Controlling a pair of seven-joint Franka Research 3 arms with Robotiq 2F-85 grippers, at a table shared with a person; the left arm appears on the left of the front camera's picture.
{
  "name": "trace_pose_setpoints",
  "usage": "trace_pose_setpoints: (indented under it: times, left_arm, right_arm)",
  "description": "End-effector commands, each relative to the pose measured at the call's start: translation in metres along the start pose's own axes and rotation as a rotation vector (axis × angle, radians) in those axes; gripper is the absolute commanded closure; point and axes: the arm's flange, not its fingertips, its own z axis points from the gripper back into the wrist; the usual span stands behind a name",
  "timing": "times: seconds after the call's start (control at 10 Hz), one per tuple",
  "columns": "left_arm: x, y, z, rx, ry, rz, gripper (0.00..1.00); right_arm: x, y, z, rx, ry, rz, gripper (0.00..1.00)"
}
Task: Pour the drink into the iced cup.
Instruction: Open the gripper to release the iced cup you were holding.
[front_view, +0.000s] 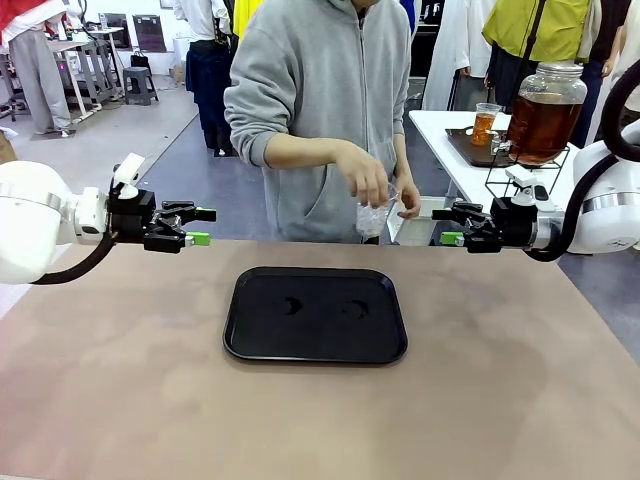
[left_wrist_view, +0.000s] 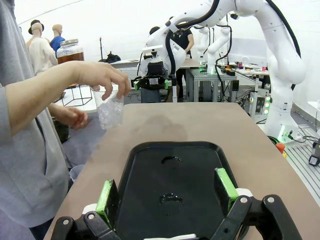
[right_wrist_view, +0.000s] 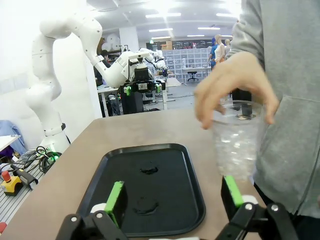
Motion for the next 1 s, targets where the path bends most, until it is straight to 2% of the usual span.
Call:
trace_pose_setpoints:
  times: [0.0, 0.9]
  left_arm:
    - [0.0029, -0.001, -0.0012, 0.002, 0.007, 0.01, 0.0]
    - [0.0029, -0.001, -0.0012, 0.002, 0.007, 0.01, 0.0]
  right_arm:
    - [0.0035, -0.0014, -0.0021, -0.002, 0.007, 0.004, 0.0]
    - [0.0035, -0.0014, -0.0021, -0.002, 0.007, 0.004, 0.0]
